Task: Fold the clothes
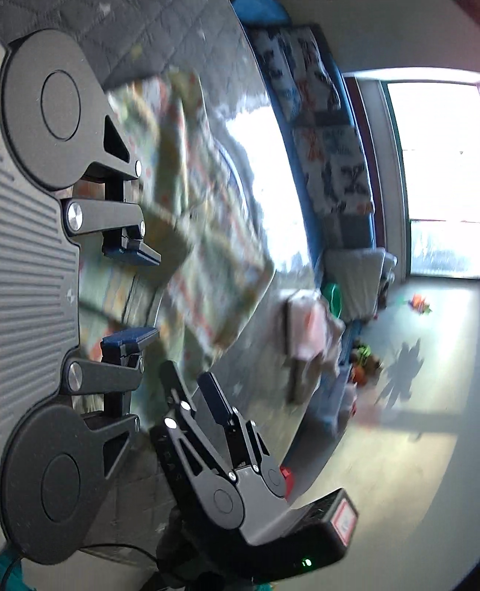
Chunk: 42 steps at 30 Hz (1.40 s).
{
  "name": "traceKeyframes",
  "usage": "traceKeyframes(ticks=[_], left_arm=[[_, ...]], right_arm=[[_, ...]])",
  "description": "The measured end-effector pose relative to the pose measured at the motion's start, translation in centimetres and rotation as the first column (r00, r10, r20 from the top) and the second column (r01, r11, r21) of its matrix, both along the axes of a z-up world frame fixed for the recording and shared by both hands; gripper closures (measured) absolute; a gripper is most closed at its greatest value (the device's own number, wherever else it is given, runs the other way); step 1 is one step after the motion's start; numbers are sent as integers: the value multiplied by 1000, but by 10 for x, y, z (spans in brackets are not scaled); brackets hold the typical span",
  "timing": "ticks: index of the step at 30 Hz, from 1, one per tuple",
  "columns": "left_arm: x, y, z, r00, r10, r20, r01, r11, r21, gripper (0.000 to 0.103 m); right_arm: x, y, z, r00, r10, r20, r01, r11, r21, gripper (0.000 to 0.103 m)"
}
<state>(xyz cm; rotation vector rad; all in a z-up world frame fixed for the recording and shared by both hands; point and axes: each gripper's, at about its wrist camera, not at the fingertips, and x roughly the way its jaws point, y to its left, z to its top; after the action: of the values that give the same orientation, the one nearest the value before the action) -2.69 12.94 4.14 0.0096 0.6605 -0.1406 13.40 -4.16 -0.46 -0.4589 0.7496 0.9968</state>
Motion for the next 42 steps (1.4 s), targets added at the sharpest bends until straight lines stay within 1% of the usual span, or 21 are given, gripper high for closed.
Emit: traceKeyframes(ticks=[3, 5, 9, 10, 11, 15, 18, 19, 22, 24, 26, 28, 30, 32, 34, 37, 39, 42], left_arm=[[11, -14, -13, 1000, -13, -11, 14, 1000, 28, 64], [19, -20, -22, 999, -12, -32, 13, 999, 33, 64], [30, -26, -37, 998, -7, -70, 11, 999, 47, 65], [32, -26, -41, 997, -4, -80, 8, 999, 50, 70], [34, -26, -44, 996, 0, -89, 4, 999, 52, 73], [36, -27, -50, 996, 5, -86, 2, 997, 77, 79], [37, -28, -52, 997, 8, -75, -1, 996, 85, 93], [37, -28, -51, 997, 12, -71, -7, 997, 76, 96], [31, -19, -44, 999, 35, -35, -34, 999, 29, 99], [23, -8, -32, 997, 76, 5, -76, 997, -20, 99], [10, 9, -17, 988, 143, 56, -139, 988, -70, 99], [-5, 30, -1, 970, 222, 97, -209, 970, -127, 100], [-24, 51, 13, 944, 301, 134, -275, 944, -183, 100], [-47, 70, 22, 913, 374, 165, -340, 918, -202, 100], [-69, 88, 32, 875, 444, 193, -402, 888, -222, 100], [-102, 112, 38, 816, 539, 207, -493, 837, -237, 100], [-121, 125, 38, 775, 596, 211, -551, 800, -237, 100], [-147, 139, 32, 708, 675, 205, -634, 736, -236, 100]], right_arm=[[-12, -10, -5, 1000, -4, -7, 4, 1000, 3, 55], [-19, -16, -9, 1000, -7, -12, 7, 1000, 4, 54], [-30, -26, -13, 1000, -10, -16, 11, 1000, 13, 50], [-32, -28, -14, 1000, -11, -15, 11, 1000, 17, 49], [-33, -29, -14, 1000, -11, -15, 11, 1000, 21, 49], [-36, -34, -15, 1000, -18, -18, 19, 999, 36, 47], [-36, -35, -17, 999, -31, -27, 32, 998, 45, 47], [-36, -35, -17, 999, -33, -28, 34, 998, 47, 47], [-38, -35, -18, 999, -39, -19, 40, 998, 48, 47], [-39, -36, -17, 999, -40, -18, 41, 998, 51, 47], [-39, -36, -15, 999, -39, -12, 39, 998, 51, 47], [-40, -35, -13, 999, -37, -6, 37, 998, 51, 47], [-42, -33, -10, 1000, -26, 4, 26, 998, 54, 47], [-44, -28, -7, 1000, -10, 14, 9, 998, 58, 47], [-48, -22, -3, 1000, 12, 27, -13, 998, 64, 47], [-54, -10, 2, 998, 54, 40, -56, 996, 73, 47], [-60, 1, 5, 995, 91, 49, -94, 993, 73, 47], [-72, 18, 7, 985, 157, 71, -161, 985, 60, 48]])
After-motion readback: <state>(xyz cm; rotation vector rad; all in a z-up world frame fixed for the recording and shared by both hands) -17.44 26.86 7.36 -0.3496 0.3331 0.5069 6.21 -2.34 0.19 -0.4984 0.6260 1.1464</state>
